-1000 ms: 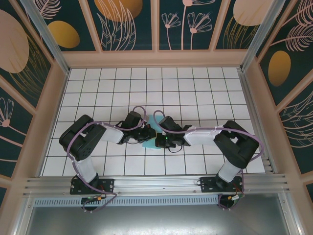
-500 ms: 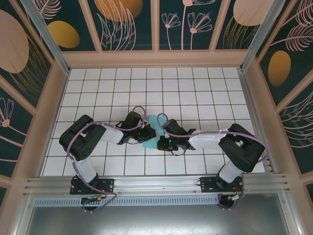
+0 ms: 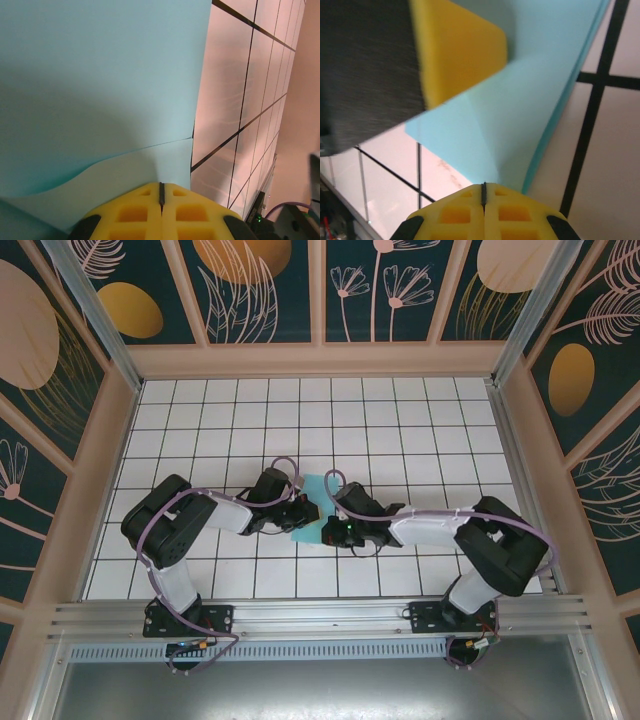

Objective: Fold a paper plane with a square sheet of paper (pick it up from the middle)
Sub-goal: Fold the triangle a second time at the center of the table.

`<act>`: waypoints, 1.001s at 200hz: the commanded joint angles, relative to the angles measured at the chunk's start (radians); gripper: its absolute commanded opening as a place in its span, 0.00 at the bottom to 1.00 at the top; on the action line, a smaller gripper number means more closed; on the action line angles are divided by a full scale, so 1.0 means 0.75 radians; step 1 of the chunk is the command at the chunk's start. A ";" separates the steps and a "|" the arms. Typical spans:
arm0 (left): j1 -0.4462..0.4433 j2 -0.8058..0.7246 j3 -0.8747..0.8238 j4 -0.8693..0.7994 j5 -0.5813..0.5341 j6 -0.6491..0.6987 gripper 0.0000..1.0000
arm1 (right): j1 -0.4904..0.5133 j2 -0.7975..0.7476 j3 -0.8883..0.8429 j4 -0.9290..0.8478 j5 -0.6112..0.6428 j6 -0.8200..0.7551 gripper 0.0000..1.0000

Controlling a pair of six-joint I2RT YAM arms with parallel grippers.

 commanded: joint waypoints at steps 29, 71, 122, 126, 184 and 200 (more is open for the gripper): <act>-0.008 0.056 -0.035 -0.070 -0.057 0.004 0.03 | -0.059 0.030 0.066 -0.044 0.007 -0.029 0.00; -0.006 0.051 -0.024 -0.064 -0.046 0.003 0.03 | -0.060 0.105 0.067 -0.042 -0.017 -0.037 0.00; -0.007 -0.016 -0.021 0.006 -0.017 0.012 0.05 | -0.060 0.131 0.032 -0.070 0.005 -0.032 0.00; -0.007 -0.031 -0.021 0.011 -0.015 0.018 0.05 | -0.060 0.129 0.030 -0.073 0.007 -0.031 0.00; -0.007 -0.199 -0.083 0.019 -0.039 0.072 0.04 | -0.058 0.141 0.027 -0.081 0.022 -0.020 0.00; -0.008 -0.199 -0.105 0.022 -0.035 0.070 0.02 | -0.059 0.149 0.029 -0.081 0.022 -0.018 0.00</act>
